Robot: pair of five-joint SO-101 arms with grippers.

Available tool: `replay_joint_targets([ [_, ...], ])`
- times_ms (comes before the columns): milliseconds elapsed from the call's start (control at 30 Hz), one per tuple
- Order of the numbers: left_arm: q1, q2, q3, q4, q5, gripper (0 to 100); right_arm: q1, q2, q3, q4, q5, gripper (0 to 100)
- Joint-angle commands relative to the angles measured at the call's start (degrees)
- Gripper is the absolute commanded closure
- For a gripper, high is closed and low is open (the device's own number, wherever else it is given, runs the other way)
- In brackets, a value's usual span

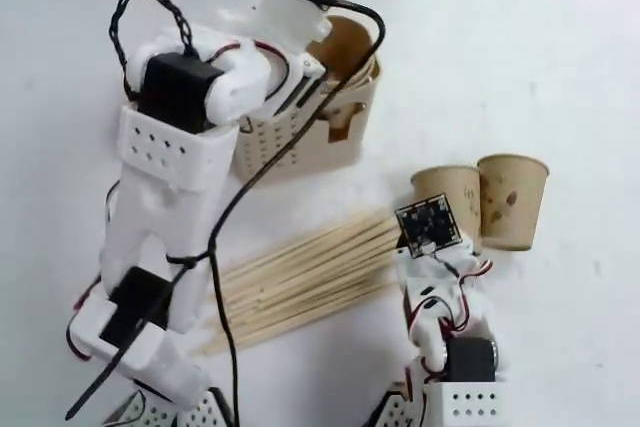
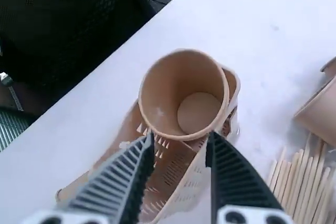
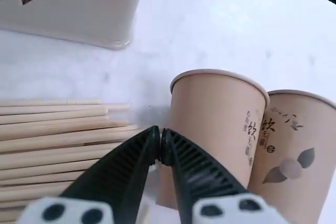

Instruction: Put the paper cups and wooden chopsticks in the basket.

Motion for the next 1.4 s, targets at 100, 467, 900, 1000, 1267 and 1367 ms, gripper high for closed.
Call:
replay_joint_targets([
  [100, -7.1, -3.1, -4.8, -1.9, 11.6, 82, -0.4, -0.7, -0.3, -0.1, 0.0, 98.1],
  [467, -35.3, 14.0, -4.7, -1.2, 12.0, 82, -0.4, -0.7, -0.3, -0.1, 0.0, 98.1],
  [900, -37.9, 30.1, -4.8, -4.0, 8.4, 70, -0.4, -0.7, -0.2, -0.1, 0.0, 98.1],
  [1000, -37.9, 30.4, -4.6, -4.1, 8.4, 70, -0.4, -0.7, -0.2, -0.1, 0.0, 98.1],
  [1267, -38.3, 37.8, -5.3, -7.7, 8.4, 70, -0.4, -0.7, -0.2, -0.1, 0.0, 98.1],
  [1367, -38.2, 38.9, -5.3, -9.5, 8.4, 70, -0.4, -0.7, -0.2, -0.1, 0.0, 98.1],
])
